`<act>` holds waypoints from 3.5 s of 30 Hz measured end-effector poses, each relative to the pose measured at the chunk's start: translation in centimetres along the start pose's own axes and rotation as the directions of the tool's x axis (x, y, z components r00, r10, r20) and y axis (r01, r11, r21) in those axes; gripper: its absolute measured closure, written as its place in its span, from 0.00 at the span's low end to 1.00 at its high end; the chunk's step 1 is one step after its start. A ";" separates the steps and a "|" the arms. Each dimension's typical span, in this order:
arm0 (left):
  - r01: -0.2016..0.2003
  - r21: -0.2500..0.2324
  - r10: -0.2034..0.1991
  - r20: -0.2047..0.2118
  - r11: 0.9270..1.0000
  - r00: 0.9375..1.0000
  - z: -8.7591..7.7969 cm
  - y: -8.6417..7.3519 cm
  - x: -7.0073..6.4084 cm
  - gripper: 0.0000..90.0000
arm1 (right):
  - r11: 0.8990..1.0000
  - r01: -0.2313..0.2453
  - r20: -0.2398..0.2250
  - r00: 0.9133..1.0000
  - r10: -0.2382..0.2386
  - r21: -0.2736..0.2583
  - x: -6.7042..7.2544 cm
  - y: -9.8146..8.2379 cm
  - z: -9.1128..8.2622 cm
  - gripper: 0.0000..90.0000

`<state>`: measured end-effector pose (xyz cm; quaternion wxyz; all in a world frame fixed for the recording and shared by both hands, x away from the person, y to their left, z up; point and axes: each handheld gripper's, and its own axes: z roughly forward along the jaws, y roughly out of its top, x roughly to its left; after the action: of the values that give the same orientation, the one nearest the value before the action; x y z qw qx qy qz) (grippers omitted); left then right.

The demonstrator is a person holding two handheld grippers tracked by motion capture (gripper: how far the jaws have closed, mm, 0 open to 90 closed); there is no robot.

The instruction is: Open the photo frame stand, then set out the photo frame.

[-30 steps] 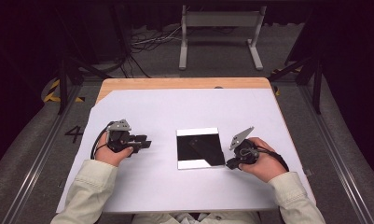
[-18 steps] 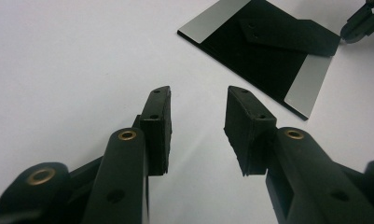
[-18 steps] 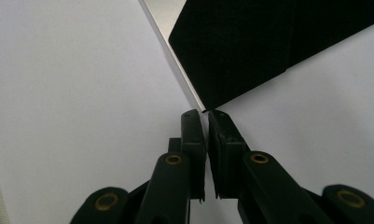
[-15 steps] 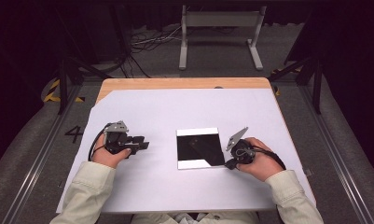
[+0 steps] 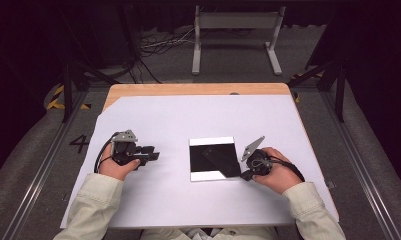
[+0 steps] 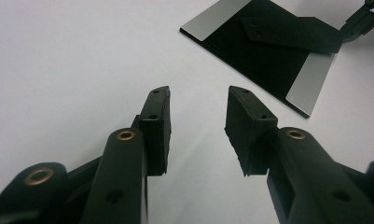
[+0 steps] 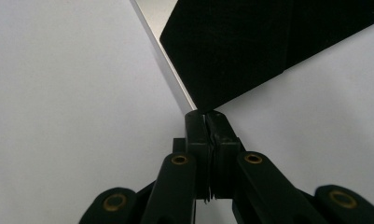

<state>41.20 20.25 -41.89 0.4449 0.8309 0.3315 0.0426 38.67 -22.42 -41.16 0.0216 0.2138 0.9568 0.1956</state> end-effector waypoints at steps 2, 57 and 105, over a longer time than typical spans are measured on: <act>0.005 0.002 -0.005 0.002 1.000 1.000 0.0 0.0 0.0 0.68 | 1.000 0.000 0.001 1.000 0.000 -0.006 0.0 0.0 -0.1 0.98; -0.007 0.031 0.006 0.025 0.999 1.000 1.1 -0.1 -0.4 0.68 | 0.870 -0.068 -0.009 0.997 0.073 -0.489 -0.1 -0.4 -3.2 1.00; -0.009 0.043 0.007 0.031 0.999 0.999 1.4 0.0 -0.4 0.67 | 0.835 -0.214 -0.062 0.975 0.213 -0.506 -1.1 -1.5 -6.2 0.77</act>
<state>41.44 19.02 -42.66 0.4319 0.8421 0.3220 0.0244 38.28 -26.40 -36.02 0.0541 0.3054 0.8411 0.4431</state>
